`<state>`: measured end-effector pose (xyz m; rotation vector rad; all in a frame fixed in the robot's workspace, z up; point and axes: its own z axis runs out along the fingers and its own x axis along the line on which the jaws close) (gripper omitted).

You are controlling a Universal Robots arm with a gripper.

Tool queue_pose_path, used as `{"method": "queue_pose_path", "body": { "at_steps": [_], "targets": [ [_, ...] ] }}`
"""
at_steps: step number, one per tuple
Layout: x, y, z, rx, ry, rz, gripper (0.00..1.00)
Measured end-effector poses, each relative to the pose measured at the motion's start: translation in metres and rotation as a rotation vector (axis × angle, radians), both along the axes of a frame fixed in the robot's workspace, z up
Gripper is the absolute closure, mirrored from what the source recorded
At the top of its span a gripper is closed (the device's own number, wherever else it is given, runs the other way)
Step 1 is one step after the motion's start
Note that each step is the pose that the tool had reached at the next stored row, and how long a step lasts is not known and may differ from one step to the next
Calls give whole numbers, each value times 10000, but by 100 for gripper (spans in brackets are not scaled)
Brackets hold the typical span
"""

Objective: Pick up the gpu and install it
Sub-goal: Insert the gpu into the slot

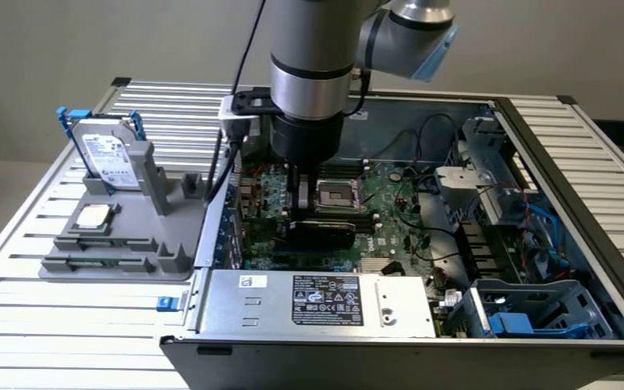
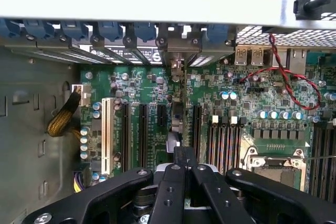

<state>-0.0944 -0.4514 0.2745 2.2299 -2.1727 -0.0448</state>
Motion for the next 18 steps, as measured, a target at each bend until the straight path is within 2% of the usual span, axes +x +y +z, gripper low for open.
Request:
{"method": "queue_pose_path", "body": {
  "at_steps": [7,18],
  "targets": [
    [-1,36,-24,0,0,55,89],
    [-31,47,-46,-4,1,59,89]
  ]
}}
